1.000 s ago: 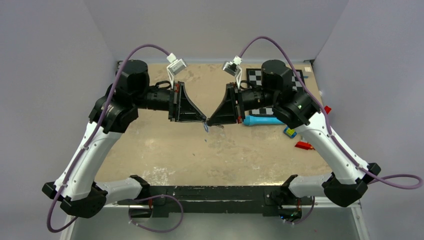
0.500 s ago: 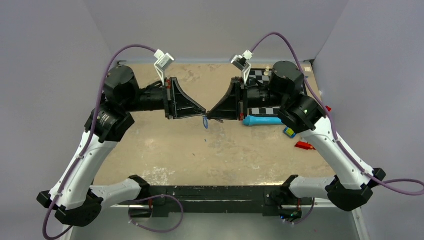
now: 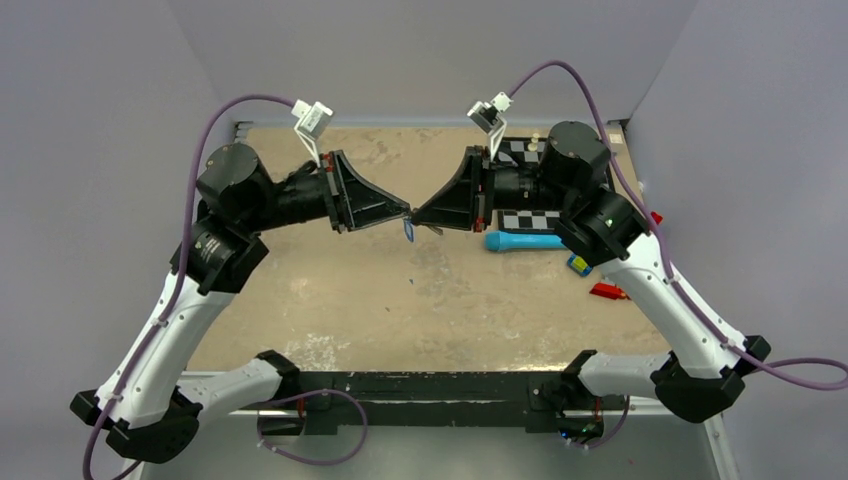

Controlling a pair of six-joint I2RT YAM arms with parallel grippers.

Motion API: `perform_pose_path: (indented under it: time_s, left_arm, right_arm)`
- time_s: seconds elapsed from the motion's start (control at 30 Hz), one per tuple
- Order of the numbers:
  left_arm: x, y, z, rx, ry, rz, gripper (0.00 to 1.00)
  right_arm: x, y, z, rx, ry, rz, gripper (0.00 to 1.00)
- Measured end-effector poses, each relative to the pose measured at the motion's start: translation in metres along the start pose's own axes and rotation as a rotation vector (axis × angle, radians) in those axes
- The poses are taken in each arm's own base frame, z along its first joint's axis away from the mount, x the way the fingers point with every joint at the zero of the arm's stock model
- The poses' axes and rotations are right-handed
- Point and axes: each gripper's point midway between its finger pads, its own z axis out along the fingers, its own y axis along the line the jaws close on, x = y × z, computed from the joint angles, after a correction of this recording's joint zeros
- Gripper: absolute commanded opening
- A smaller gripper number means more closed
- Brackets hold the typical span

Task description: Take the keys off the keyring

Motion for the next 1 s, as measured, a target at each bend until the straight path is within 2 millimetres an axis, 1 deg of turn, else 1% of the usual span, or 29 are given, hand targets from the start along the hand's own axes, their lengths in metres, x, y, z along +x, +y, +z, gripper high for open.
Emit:
perform_pose_path:
  time_s: [0.5, 0.77, 1.0]
  left_arm:
    - [-0.014, 0.013, -0.001, -0.072, -0.102, -0.019, 0.00]
    - [-0.021, 0.023, -0.005, -0.124, -0.175, -0.038, 0.00]
    - [-0.029, 0.027, -0.010, -0.154, -0.249, -0.058, 0.00]
  right_arm:
    - [-0.010, -0.013, 0.010, 0.021, -0.032, 0.008, 0.00]
    - [-0.015, -0.023, 0.016, 0.047, -0.056, 0.023, 0.00]
    - [-0.023, -0.027, 0.023, 0.048, -0.089, 0.043, 0.00]
